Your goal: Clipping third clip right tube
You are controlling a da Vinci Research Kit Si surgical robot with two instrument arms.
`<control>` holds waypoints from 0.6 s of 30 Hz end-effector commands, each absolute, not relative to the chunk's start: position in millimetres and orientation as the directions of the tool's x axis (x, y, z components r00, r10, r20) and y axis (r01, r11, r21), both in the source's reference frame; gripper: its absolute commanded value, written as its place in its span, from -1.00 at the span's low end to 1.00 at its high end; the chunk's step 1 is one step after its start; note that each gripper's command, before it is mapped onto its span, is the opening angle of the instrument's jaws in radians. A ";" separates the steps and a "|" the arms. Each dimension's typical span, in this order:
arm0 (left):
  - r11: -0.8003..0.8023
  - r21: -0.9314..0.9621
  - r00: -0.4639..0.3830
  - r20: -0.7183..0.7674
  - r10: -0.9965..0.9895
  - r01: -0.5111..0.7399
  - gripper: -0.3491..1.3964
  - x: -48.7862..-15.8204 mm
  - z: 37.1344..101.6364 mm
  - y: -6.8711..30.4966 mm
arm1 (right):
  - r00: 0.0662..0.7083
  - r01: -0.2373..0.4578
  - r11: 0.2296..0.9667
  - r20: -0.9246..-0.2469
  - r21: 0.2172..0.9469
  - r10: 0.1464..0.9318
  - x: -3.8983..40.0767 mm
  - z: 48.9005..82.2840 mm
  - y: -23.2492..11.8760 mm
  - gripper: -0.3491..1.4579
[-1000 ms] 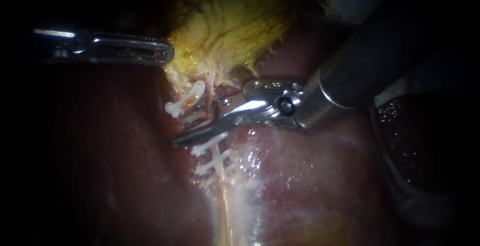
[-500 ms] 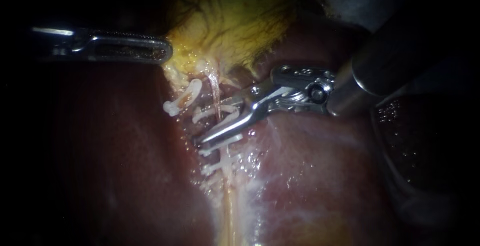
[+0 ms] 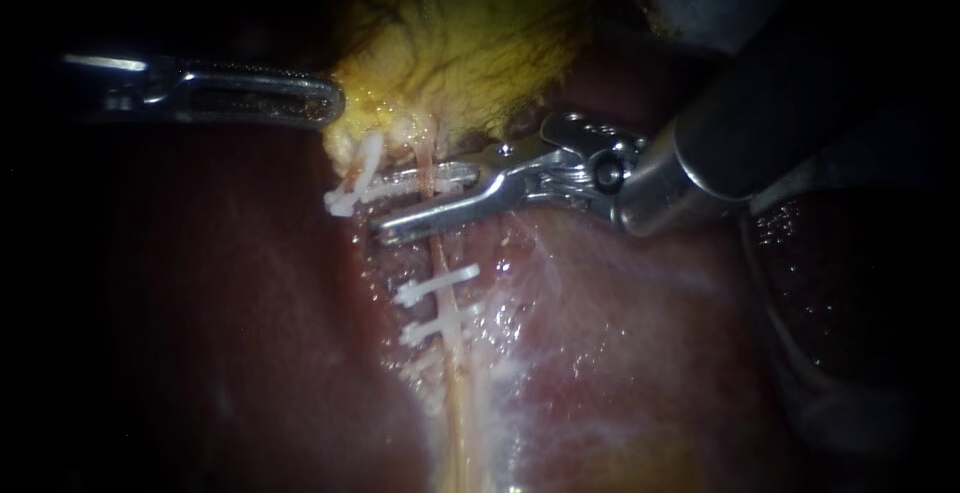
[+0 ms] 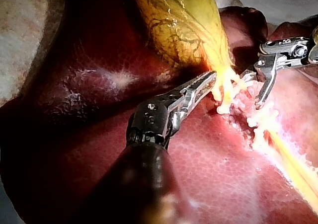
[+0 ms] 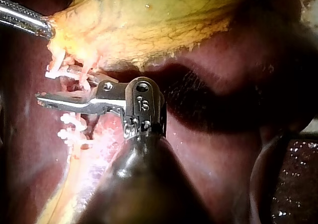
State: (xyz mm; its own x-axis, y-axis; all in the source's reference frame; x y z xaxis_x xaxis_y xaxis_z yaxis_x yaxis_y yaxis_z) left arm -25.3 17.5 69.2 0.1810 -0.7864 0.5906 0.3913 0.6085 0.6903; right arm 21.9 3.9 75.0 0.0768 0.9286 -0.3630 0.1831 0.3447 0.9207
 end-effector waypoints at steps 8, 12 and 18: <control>0.609 0.691 0.181 0.591 -0.786 0.391 -1.00 -25.3 69.3 17.5 | 0.088 0.179 0.323 -0.342 0.929 0.936 21.6 75.0 4.0 -0.47; 0.609 0.691 0.181 0.591 -0.786 0.391 -1.00 -25.3 69.3 17.5 | 0.088 0.179 0.323 -0.342 0.929 0.935 21.4 75.0 4.0 -0.66; 0.609 0.691 0.181 0.591 -0.786 0.391 -1.00 -25.3 69.3 17.6 | 0.112 0.170 0.269 -0.290 0.948 0.950 21.4 75.1 4.1 -1.00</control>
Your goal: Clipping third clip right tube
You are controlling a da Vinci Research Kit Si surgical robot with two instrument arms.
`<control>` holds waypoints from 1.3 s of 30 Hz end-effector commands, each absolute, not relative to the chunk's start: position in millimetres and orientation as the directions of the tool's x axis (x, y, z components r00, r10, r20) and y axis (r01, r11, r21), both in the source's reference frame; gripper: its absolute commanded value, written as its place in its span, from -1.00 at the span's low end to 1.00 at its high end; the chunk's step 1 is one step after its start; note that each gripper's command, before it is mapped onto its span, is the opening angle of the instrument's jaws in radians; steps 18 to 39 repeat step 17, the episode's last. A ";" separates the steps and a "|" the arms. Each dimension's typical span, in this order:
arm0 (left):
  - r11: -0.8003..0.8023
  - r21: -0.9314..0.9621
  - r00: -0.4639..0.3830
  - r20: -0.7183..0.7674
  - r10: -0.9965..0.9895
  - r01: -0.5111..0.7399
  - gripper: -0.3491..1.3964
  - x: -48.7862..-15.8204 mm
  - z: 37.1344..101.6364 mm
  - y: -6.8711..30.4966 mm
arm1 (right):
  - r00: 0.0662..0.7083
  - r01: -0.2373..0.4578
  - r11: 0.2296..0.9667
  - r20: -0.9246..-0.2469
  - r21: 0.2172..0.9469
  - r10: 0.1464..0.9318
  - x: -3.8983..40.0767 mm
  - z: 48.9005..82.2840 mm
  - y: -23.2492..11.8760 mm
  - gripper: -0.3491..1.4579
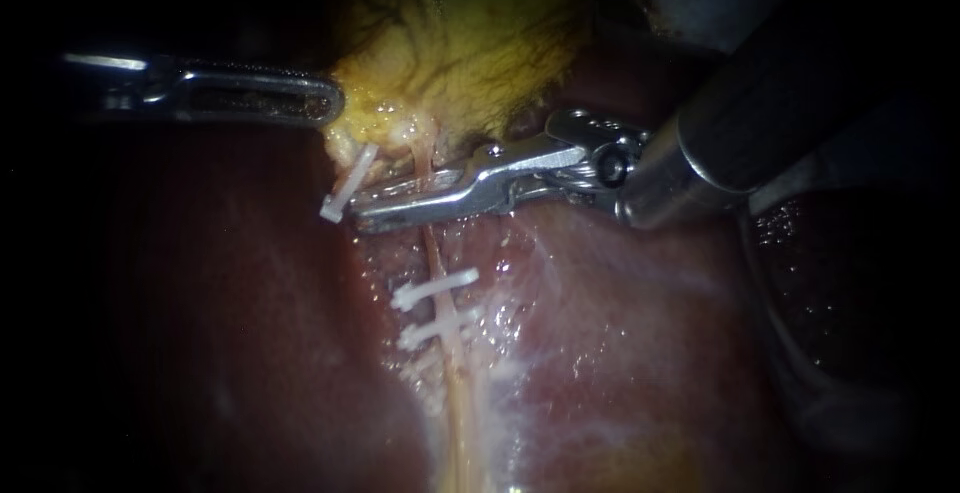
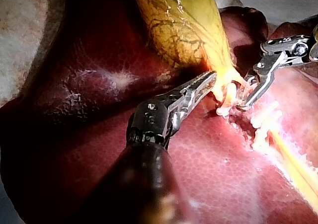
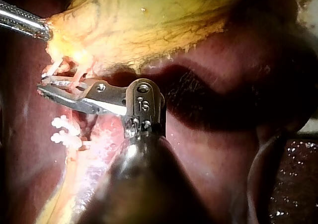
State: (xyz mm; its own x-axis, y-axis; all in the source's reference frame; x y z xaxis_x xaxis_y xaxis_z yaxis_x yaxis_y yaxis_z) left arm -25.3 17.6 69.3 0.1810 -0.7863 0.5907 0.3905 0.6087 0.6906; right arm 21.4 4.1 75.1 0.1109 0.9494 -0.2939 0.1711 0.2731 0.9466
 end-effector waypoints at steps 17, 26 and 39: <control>0.609 0.691 0.181 0.591 -0.786 0.390 -1.00 -25.3 69.3 17.6 | 0.120 0.174 0.266 -0.289 0.948 0.950 21.6 75.6 3.9 -1.00; 0.609 0.691 0.181 0.591 -0.786 0.390 -1.00 -25.3 69.3 17.6 | 0.120 0.174 0.266 -0.289 0.948 0.950 21.6 75.6 3.9 -1.00; 0.609 0.691 0.181 0.591 -0.786 0.390 -1.00 -25.3 69.3 17.6 | 0.120 0.174 0.266 -0.289 0.948 0.950 21.6 75.6 3.9 -1.00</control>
